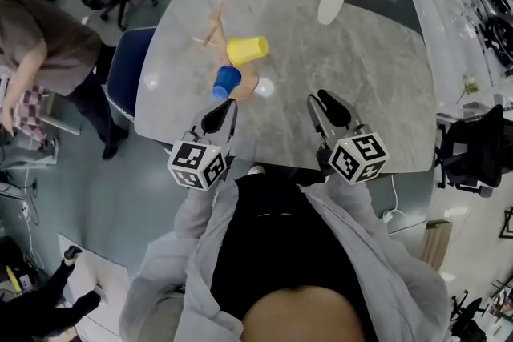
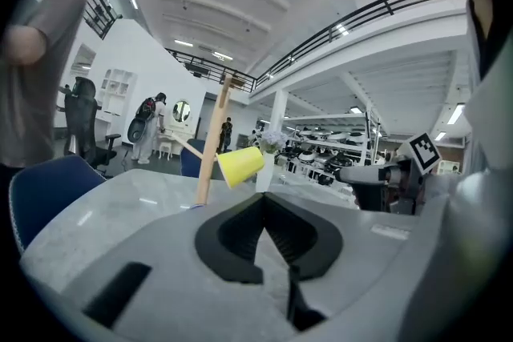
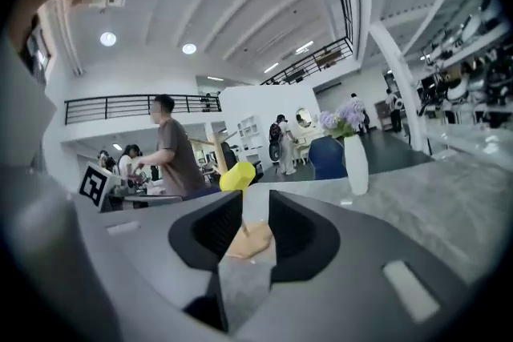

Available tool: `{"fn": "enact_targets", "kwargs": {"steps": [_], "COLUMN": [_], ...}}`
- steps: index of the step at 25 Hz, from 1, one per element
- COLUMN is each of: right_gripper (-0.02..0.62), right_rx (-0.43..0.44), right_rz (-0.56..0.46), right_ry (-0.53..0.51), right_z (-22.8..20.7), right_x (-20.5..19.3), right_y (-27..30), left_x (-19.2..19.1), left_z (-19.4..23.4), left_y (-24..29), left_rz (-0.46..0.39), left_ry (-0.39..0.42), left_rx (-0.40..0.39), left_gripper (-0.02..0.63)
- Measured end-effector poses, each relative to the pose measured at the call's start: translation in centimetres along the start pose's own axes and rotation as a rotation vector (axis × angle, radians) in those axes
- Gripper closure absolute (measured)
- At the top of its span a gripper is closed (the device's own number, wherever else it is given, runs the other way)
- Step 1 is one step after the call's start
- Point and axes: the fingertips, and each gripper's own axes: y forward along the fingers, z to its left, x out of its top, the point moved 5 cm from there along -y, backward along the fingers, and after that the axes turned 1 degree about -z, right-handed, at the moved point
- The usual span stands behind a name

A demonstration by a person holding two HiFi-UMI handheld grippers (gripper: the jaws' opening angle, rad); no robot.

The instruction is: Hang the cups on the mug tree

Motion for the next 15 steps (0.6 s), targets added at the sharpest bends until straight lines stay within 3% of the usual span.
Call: {"fn": "enact_targets", "kwargs": {"steps": [7,15], "right_gripper": [0.585,0.587], "right_rx": [-0.073,-0.093], "right_rz": [0.039,0.096], "right_ry": [-0.084,-0.132], "right_z": [0.2,0.6], "right_x": [-2.1,-3.3], "right_y": [-1.2,-1.0], "left_x": [-1.2,-1.6], "left_z": [-0.2,0.4], "left_y": [0.0,-0.1], "left_rz": [0.017,0.024], "left_ry": [-0.019,-0.013], "left_rx": [-0.007,0.008], "left_gripper": [0.603,0.603]}}
